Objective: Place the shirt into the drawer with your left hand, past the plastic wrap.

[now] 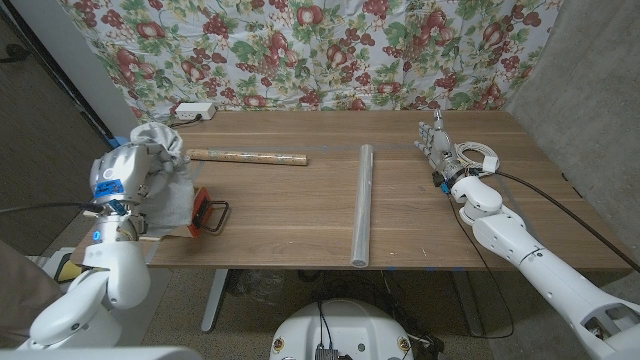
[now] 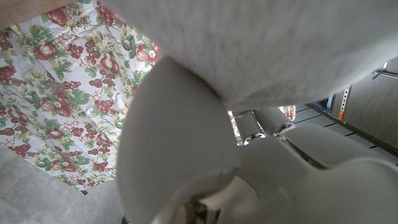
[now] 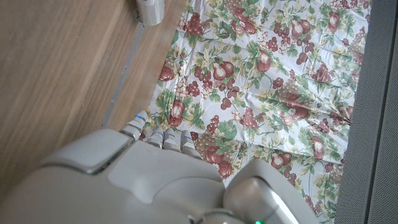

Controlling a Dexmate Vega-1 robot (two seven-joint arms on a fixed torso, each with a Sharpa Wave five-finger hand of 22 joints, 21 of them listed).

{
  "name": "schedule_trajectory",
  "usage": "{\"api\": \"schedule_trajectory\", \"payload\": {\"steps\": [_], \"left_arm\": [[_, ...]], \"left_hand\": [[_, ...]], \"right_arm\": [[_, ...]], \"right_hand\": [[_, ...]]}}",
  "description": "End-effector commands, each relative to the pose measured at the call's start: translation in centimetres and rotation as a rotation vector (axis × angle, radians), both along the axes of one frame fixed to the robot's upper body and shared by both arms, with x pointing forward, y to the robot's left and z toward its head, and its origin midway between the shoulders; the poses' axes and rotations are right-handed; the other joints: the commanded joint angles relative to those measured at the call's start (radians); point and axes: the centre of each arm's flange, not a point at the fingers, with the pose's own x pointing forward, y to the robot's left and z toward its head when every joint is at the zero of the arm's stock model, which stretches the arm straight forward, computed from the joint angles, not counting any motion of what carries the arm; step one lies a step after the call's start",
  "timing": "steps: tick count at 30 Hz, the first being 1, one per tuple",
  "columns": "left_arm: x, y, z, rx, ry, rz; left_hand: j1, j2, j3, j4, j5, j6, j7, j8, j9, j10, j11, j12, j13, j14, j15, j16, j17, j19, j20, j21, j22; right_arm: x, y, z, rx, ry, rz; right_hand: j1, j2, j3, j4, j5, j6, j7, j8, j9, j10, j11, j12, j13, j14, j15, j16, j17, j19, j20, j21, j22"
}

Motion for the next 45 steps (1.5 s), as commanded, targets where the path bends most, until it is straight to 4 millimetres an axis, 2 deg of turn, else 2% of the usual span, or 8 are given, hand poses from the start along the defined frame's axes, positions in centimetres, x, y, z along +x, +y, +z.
{"api": "schedule_trajectory", "payload": {"steps": [1,25,45], "left_arm": [[1.5,-0.6,-0.3,0.003,0.017,-0.044],[2.6,-0.1,-1.1,0.002,0.056,-0.032],[3.4,-0.5,-1.7,0.022,0.088,-0.009]], "left_hand": [[0.0,0.011,0.422,-0.176,0.007,0.004,-0.006,0.007,-0.006,0.006,-0.001,0.004,0.001,0.023,-0.062,0.007,0.004,-0.001,-0.175,0.002,0.0],[-0.003,0.012,0.425,-0.176,0.006,0.0,-0.008,0.019,-0.007,0.007,-0.001,0.005,0.003,0.022,-0.066,0.007,0.003,-0.008,-0.174,0.005,-0.002],[-0.005,0.012,0.425,-0.176,0.005,-0.003,-0.005,0.026,-0.01,0.004,-0.001,0.002,-0.001,0.021,-0.064,0.009,0.002,-0.007,-0.174,0.004,-0.007]], "right_arm": [[-0.5,-0.5,-0.3,0.003,0.005,-0.017],[-0.3,-0.4,-0.3,-0.003,0.012,-0.02],[-0.4,-0.3,0.3,-0.021,-0.001,-0.014]], "right_hand": [[0.0,0.005,0.004,0.001,-0.001,0.005,0.005,0.001,0.005,0.0,0.008,0.009,0.006,-0.001,-0.006,0.006,0.004,-0.001,0.005,0.004,0.003],[0.0,0.005,0.006,0.001,-0.002,0.005,0.005,0.001,0.005,0.0,0.008,0.009,0.006,-0.001,-0.007,0.006,0.004,-0.002,0.005,0.004,0.003],[0.0,0.005,0.007,0.0,-0.002,0.005,0.005,0.001,0.005,0.0,0.007,0.009,0.006,-0.001,-0.008,0.006,0.004,-0.001,0.005,0.004,0.003]]}}
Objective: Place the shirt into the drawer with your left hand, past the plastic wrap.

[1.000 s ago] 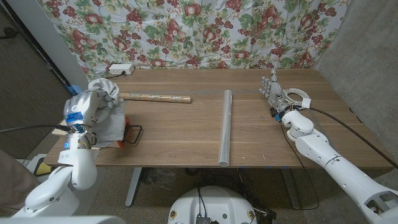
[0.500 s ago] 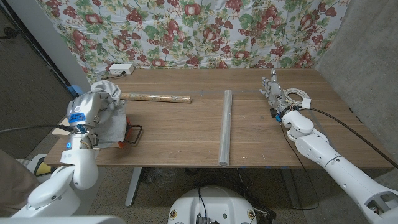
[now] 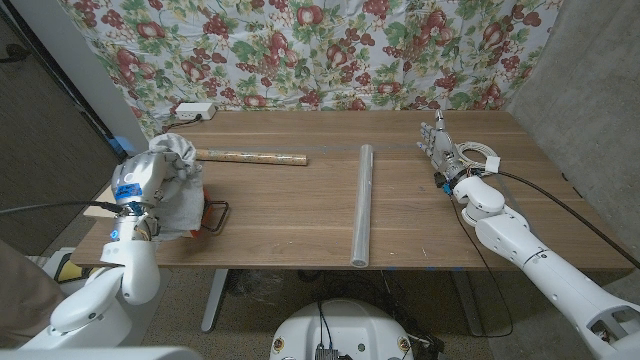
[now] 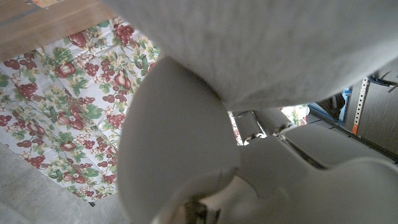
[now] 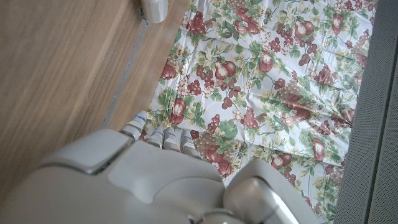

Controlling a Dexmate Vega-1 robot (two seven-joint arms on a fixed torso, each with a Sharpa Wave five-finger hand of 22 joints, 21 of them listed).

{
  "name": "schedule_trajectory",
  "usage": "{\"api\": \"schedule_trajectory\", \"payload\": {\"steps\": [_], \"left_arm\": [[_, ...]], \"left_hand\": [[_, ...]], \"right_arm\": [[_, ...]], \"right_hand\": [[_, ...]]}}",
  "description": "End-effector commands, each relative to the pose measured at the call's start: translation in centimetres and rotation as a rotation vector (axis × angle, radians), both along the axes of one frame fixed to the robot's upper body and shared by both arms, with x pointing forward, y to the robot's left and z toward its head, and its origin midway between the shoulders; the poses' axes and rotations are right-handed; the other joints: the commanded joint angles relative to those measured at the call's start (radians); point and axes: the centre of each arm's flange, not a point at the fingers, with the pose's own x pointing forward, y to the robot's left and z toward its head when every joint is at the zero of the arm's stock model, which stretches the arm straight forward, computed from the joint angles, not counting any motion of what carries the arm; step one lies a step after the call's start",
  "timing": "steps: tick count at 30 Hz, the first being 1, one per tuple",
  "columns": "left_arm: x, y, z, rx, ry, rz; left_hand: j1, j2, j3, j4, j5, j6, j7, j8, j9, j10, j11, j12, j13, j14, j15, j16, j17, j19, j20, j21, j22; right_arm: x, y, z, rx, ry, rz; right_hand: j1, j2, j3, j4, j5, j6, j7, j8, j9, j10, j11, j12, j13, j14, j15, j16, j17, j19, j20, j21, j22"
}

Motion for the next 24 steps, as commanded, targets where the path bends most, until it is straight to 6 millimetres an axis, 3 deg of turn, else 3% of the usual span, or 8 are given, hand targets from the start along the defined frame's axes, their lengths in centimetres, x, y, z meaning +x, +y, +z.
{"api": "schedule_trajectory", "payload": {"steps": [1,24], "left_arm": [[0.4,-0.2,-0.3,0.004,0.014,0.008],[2.2,-0.1,-1.2,0.036,0.081,0.022]], "left_hand": [[0.002,0.007,0.425,-0.176,0.004,0.0,-0.005,0.008,-0.004,0.009,-0.003,0.008,0.003,0.021,-0.064,0.007,0.004,0.006,-0.175,0.004,0.0],[-0.001,0.008,0.424,-0.176,0.006,-0.007,-0.011,0.017,-0.003,0.005,-0.003,0.004,0.001,0.021,-0.068,0.006,-0.004,0.005,-0.176,0.005,-0.002]], "right_arm": [[0.0,0.0,0.4,-0.01,-0.007,0.003],[-0.1,-0.3,0.6,-0.011,-0.003,-0.005]], "right_hand": [[0.0,0.005,0.004,-0.002,-0.002,0.004,0.005,0.001,0.005,0.0,0.007,0.009,0.006,-0.002,-0.008,0.006,0.004,-0.001,0.005,0.004,0.003],[0.0,0.005,0.005,-0.003,-0.003,0.004,0.006,0.001,0.005,-0.001,0.007,0.009,0.006,-0.001,-0.009,0.006,0.004,-0.001,0.005,0.004,0.003]]}}
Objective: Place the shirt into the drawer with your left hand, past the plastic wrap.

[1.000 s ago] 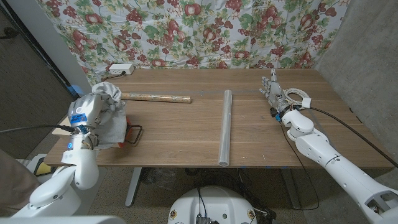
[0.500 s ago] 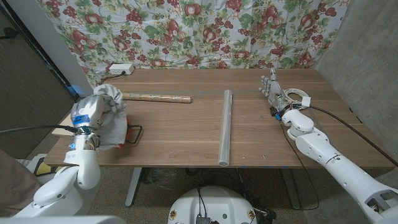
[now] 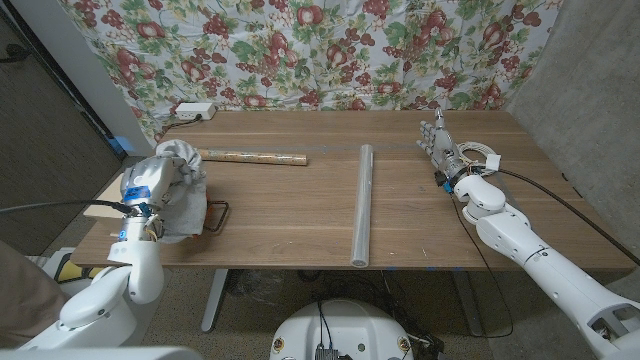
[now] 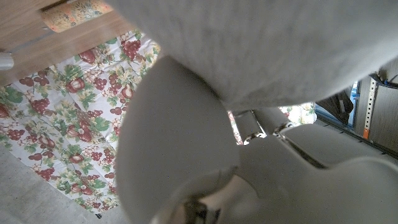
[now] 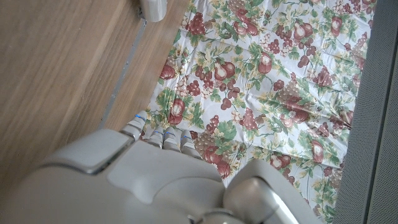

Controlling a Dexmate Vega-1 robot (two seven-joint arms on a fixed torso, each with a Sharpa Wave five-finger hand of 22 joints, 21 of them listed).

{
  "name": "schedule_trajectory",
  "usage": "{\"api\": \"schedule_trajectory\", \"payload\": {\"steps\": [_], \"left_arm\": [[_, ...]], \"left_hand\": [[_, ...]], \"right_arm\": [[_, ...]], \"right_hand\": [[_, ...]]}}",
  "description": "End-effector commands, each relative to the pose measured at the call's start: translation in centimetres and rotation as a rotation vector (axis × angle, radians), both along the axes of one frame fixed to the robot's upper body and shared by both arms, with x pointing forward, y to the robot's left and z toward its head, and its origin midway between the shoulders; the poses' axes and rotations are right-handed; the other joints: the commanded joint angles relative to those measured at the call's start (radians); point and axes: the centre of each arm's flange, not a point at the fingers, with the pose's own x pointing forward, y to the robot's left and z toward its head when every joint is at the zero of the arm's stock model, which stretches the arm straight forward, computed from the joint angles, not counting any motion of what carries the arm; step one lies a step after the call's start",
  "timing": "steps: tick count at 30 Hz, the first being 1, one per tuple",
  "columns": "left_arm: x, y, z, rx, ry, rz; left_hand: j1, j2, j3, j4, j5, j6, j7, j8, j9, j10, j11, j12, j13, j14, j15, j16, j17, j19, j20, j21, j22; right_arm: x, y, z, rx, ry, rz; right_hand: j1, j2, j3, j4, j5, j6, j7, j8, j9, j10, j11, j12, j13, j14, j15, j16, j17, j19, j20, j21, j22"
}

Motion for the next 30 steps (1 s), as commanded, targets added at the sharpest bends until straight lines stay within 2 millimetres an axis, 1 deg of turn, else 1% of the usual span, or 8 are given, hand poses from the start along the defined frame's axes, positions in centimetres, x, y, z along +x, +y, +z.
{"api": "schedule_trajectory", "payload": {"steps": [1,16,18,20,21,30], "left_arm": [[0.9,0.1,-0.5,0.005,0.029,0.008],[1.5,-0.1,-1.0,-0.007,0.054,-0.003],[1.6,-0.1,-1.0,-0.01,0.058,-0.005],[1.7,-0.1,-1.0,-0.01,0.061,-0.005],[1.8,-0.2,-1.1,-0.007,0.063,-0.009],[2.2,-0.4,-1.3,-0.007,0.077,-0.012]], "left_hand": [[0.004,0.014,0.409,-0.162,0.006,0.0,-0.005,0.006,0.002,0.002,-0.001,0.004,0.003,0.021,-0.069,0.006,-0.001,0.007,-0.178,0.004,-0.001],[0.006,0.016,0.405,-0.162,0.008,-0.005,-0.006,0.012,0.001,0.002,-0.001,0.003,0.001,0.019,-0.067,0.01,-0.001,0.006,-0.178,0.005,-0.002],[0.006,0.016,0.405,-0.163,0.008,-0.003,-0.003,0.011,-0.004,0.004,-0.001,0.006,0.004,0.018,-0.067,0.01,-0.001,0.004,-0.177,0.005,-0.002],[0.006,0.017,0.404,-0.162,0.008,-0.008,-0.007,0.014,0.003,0.0,-0.001,0.002,0.001,0.018,-0.068,0.01,-0.001,0.004,-0.178,0.006,-0.002],[0.007,0.017,0.404,-0.163,0.008,-0.007,-0.004,0.013,-0.001,0.002,-0.001,0.004,0.002,0.018,-0.068,0.01,-0.001,0.004,-0.177,0.006,-0.002],[0.009,0.019,0.4,-0.163,0.009,-0.011,-0.006,0.014,-0.005,-0.002,-0.001,0.002,0.001,0.016,-0.071,0.011,-0.004,0.003,-0.176,0.007,-0.003]], "right_arm": [[-0.1,-0.1,0.2,-0.005,-0.002,-0.005],[0.1,0.1,0.3,-0.009,0.002,0.003],[0.1,0.1,0.3,-0.005,0.004,0.002],[0.0,0.1,0.3,-0.01,0.003,0.002],[0.0,0.1,0.2,-0.01,0.003,0.001],[-0.4,-0.1,-0.1,-0.003,0.007,-0.005]], "right_hand": [[0.0,0.005,0.005,-0.003,-0.003,0.004,0.006,0.001,0.005,-0.001,0.007,0.009,0.006,0.0,-0.009,0.006,0.004,-0.001,0.005,0.004,0.003],[0.0,0.005,0.005,-0.003,-0.003,0.004,0.006,0.001,0.005,-0.001,0.006,0.009,0.006,-0.001,-0.009,0.006,0.004,-0.002,0.006,0.004,0.003],[0.0,0.005,0.006,-0.003,-0.003,0.004,0.005,0.001,0.005,-0.001,0.007,0.009,0.006,-0.001,-0.009,0.006,0.004,-0.002,0.006,0.004,0.003],[0.0,0.005,0.006,-0.003,-0.003,0.004,0.005,0.001,0.005,-0.001,0.008,0.009,0.006,-0.001,-0.01,0.006,0.004,-0.001,0.006,0.004,0.003],[0.0,0.005,0.006,-0.003,-0.003,0.004,0.005,0.001,0.005,-0.001,0.008,0.009,0.006,-0.001,-0.01,0.006,0.004,-0.002,0.006,0.004,0.003],[0.0,0.005,0.006,-0.003,-0.003,0.003,0.006,0.001,0.005,0.0,0.008,0.009,0.006,0.0,-0.009,0.006,0.004,-0.001,0.006,0.004,0.003]]}}
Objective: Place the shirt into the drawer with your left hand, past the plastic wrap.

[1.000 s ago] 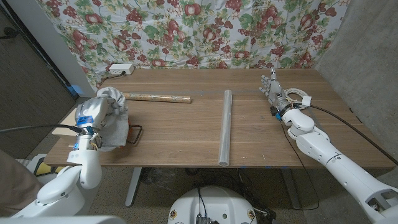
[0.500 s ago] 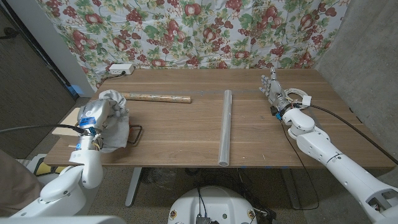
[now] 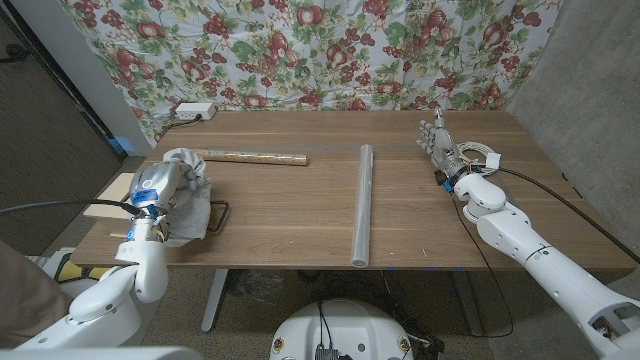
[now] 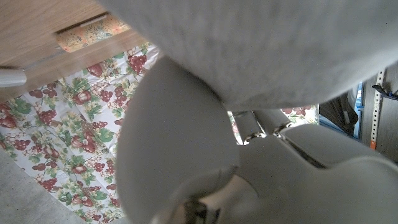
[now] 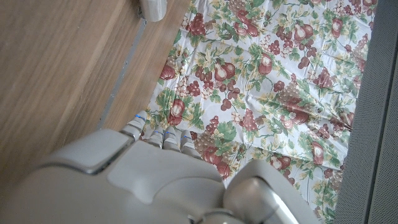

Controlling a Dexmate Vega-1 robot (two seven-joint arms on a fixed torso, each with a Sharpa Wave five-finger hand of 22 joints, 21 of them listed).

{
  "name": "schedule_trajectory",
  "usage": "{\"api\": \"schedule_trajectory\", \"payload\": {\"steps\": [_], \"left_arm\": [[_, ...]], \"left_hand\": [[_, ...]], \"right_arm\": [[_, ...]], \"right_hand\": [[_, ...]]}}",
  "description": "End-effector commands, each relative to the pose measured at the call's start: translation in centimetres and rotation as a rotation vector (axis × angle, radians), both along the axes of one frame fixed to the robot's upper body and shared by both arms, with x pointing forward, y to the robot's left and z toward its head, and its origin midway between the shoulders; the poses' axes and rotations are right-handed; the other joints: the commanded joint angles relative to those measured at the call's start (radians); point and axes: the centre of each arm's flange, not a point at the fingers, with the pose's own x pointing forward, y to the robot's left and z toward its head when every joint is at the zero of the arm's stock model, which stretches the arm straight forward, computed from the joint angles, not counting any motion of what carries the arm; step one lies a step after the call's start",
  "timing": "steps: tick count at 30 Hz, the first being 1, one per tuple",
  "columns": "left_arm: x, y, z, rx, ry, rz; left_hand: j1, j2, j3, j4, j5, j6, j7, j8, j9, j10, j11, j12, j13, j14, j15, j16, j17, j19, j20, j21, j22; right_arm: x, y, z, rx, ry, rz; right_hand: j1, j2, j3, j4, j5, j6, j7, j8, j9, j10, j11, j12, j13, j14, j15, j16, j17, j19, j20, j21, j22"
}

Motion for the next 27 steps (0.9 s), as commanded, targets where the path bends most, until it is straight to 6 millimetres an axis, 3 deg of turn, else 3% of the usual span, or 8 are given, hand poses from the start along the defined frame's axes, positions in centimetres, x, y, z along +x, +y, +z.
{"api": "schedule_trajectory", "payload": {"steps": [1,9,27], "left_arm": [[0.6,-0.26,-0.31,0.002,0.021,-0.007],[0.87,-0.28,-0.45,0.008,0.038,-0.007],[0.8,-0.31,-1.04,0.001,0.063,0.004]], "left_hand": [[0.008,0.019,0.4,-0.162,0.005,-0.001,0.004,0.006,-0.003,-0.001,-0.001,0.005,0.0,0.016,-0.07,0.006,0.0,0.0,-0.175,0.008,0.002],[0.012,0.028,0.379,-0.161,0.001,0.026,0.016,-0.008,-0.048,0.0,0.0,-0.01,-0.025,0.016,-0.085,0.005,-0.027,-0.003,-0.176,0.004,-0.003],[-0.004,0.036,0.36,-0.154,0.005,0.031,0.003,-0.027,-0.091,-0.007,-0.001,-0.033,-0.057,0.015,-0.113,0.001,-0.062,-0.031,-0.169,-0.014,-0.014]], "right_arm": [[-0.36,-0.18,-0.35,0.003,0.003,-0.005],[-0.31,-0.07,-0.44,0.009,0.008,-0.005],[-0.15,0.19,-0.51,0.001,0.008,0.004]], "right_hand": [[0.0,0.005,0.002,0.001,-0.003,0.004,0.006,0.001,0.005,0.0,0.008,0.009,0.006,-0.004,-0.005,0.006,0.004,-0.001,0.005,0.004,0.003],[-0.001,0.005,0.003,0.001,-0.003,0.005,0.006,0.001,0.005,0.0,0.007,0.009,0.006,-0.004,-0.007,0.006,0.004,-0.001,0.005,0.005,0.003],[-0.001,0.007,0.005,0.002,-0.003,0.005,0.004,0.001,0.006,0.001,0.007,0.009,0.006,-0.004,-0.007,0.006,0.004,0.0,0.004,0.005,0.003]]}}
